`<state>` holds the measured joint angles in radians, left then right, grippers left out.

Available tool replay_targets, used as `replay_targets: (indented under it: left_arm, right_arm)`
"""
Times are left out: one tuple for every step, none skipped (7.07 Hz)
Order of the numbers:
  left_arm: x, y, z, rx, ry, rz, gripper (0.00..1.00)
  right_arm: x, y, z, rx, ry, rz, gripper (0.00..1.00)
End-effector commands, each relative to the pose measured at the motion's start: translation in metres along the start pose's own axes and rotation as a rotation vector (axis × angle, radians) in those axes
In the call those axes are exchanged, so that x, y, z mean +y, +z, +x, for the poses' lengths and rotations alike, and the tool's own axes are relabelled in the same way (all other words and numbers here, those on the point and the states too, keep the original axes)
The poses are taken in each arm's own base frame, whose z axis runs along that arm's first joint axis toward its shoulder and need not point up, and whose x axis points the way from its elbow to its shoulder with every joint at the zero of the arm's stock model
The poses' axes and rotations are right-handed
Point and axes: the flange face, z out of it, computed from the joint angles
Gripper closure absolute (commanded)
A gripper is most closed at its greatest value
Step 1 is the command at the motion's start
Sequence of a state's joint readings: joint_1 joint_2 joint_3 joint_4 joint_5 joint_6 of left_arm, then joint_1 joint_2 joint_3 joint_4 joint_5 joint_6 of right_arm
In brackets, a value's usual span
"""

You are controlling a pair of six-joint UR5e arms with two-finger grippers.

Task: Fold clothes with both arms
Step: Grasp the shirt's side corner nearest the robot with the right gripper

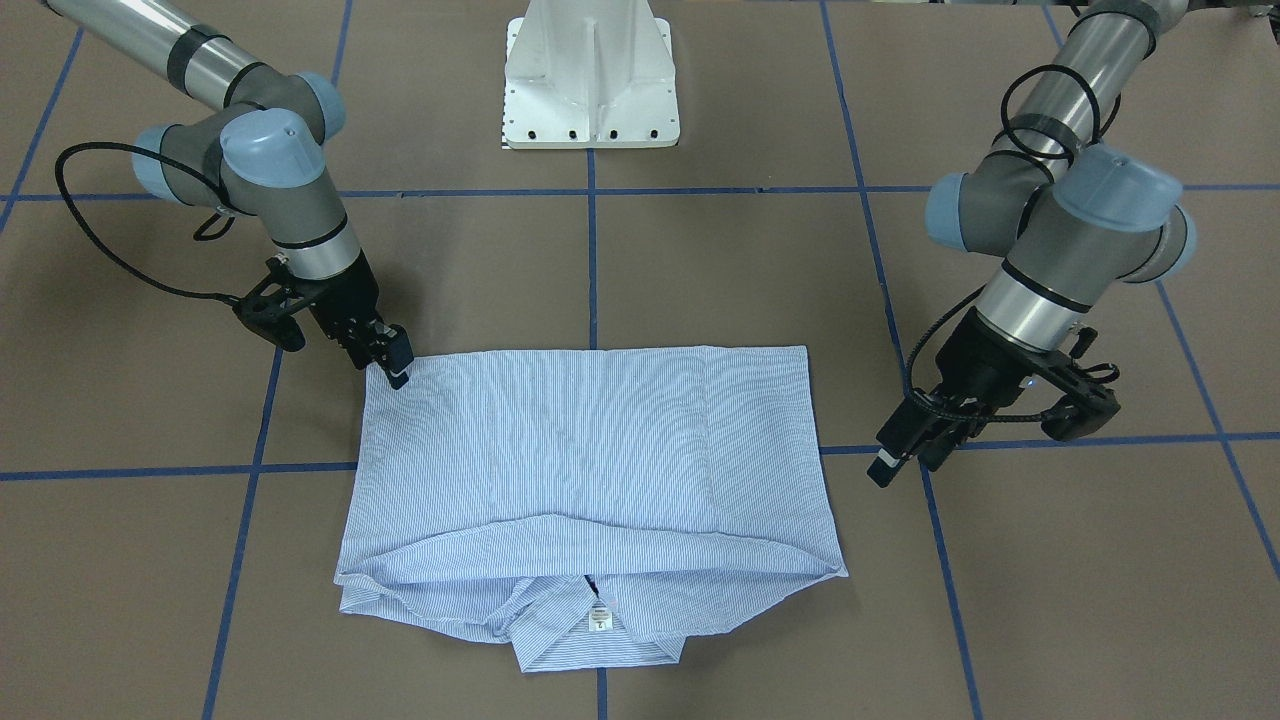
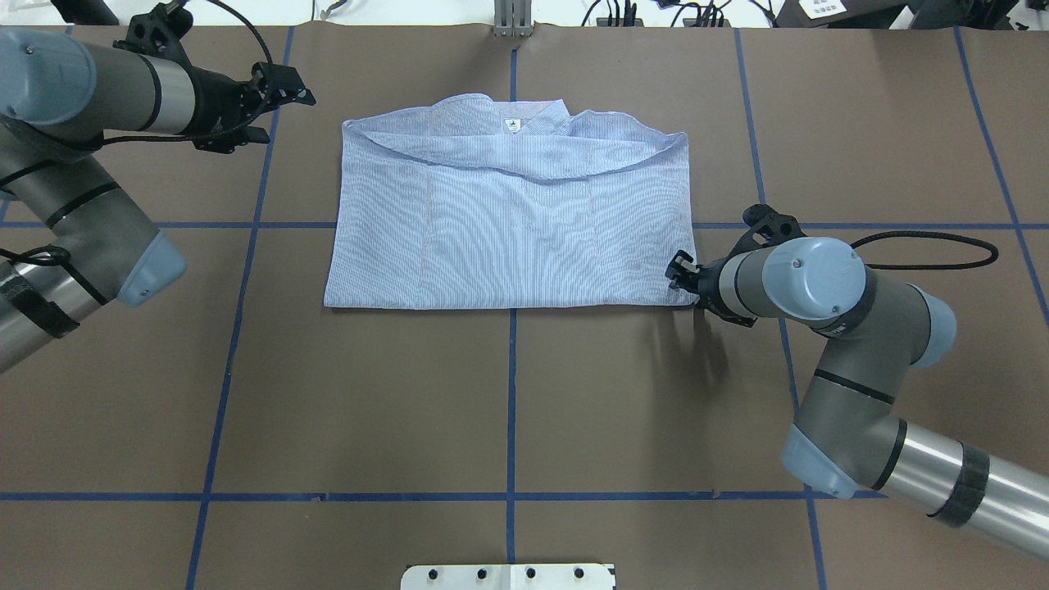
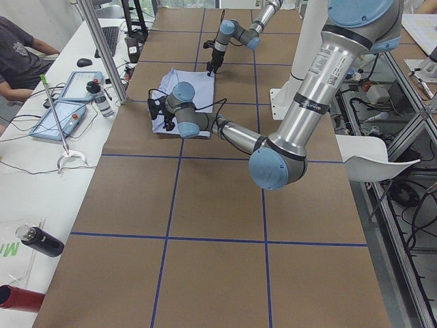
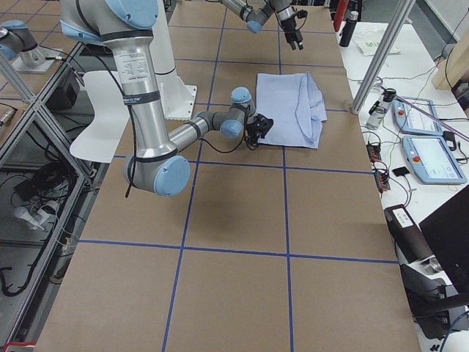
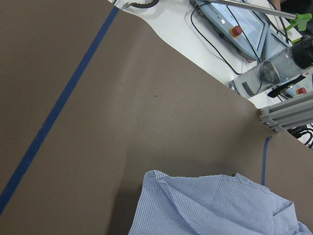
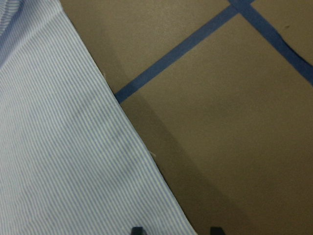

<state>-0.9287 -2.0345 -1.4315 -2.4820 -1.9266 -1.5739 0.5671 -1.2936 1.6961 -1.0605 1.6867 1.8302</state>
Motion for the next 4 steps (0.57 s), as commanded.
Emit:
replay_targets:
  left_arm:
    - [0.0, 0.0, 0.0, -0.001, 0.0, -0.001, 0.0]
    - [0.0, 0.0, 0.0, -0.001, 0.0, -0.001, 0.0]
    - [0.0, 0.0, 0.0, -0.001, 0.0, -0.001, 0.0]
    - [0.001, -0.001, 0.001, 0.002, -0.001, -0.001, 0.0]
  right_arm:
    - [0.0, -0.008, 0.0, -0.01, 0.0, -0.005, 1.0]
    - [0.001, -0.007, 0.0, -0.009, -0.001, -0.007, 1.0]
    - [0.003, -0.017, -0.004, -0.019, -0.001, -0.028, 1.0]
    - [0.003, -0.045, 0.017, -0.029, -0.003, -0.043, 1.0]
